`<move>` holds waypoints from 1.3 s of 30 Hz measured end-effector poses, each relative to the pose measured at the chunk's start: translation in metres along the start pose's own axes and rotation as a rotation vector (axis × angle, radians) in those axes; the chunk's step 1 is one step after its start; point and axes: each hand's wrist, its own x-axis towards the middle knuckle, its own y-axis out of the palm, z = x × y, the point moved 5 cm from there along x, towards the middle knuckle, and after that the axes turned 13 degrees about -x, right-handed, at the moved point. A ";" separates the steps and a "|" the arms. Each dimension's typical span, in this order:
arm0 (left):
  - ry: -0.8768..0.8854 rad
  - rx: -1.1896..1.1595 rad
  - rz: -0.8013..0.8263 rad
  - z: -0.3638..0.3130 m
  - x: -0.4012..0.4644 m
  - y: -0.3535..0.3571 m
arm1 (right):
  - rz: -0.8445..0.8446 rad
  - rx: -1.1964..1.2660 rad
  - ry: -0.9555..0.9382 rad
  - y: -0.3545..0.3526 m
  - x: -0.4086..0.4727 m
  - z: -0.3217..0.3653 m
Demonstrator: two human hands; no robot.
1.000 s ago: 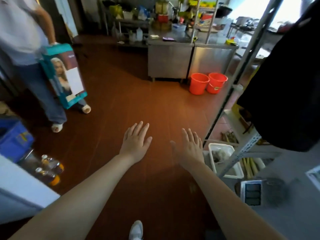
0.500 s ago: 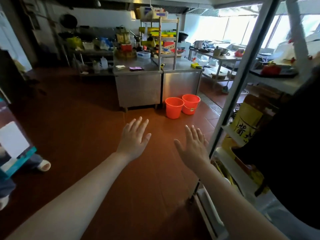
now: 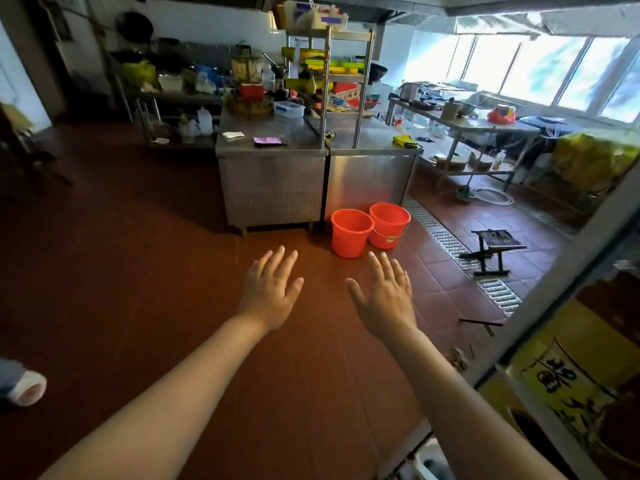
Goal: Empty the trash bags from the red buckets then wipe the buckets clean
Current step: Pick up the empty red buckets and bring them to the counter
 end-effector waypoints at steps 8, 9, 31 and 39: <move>-0.025 0.011 0.038 0.067 0.167 0.048 | 0.030 0.030 0.072 0.083 0.165 -0.010; -0.017 0.009 0.042 0.074 0.190 0.055 | 0.031 0.026 0.082 0.094 0.187 -0.010; 0.055 -0.085 0.196 0.109 0.626 0.220 | 0.069 -0.022 0.246 0.222 0.581 -0.128; 0.017 -0.127 0.219 0.069 0.761 0.313 | 0.092 -0.008 0.231 0.246 0.718 -0.223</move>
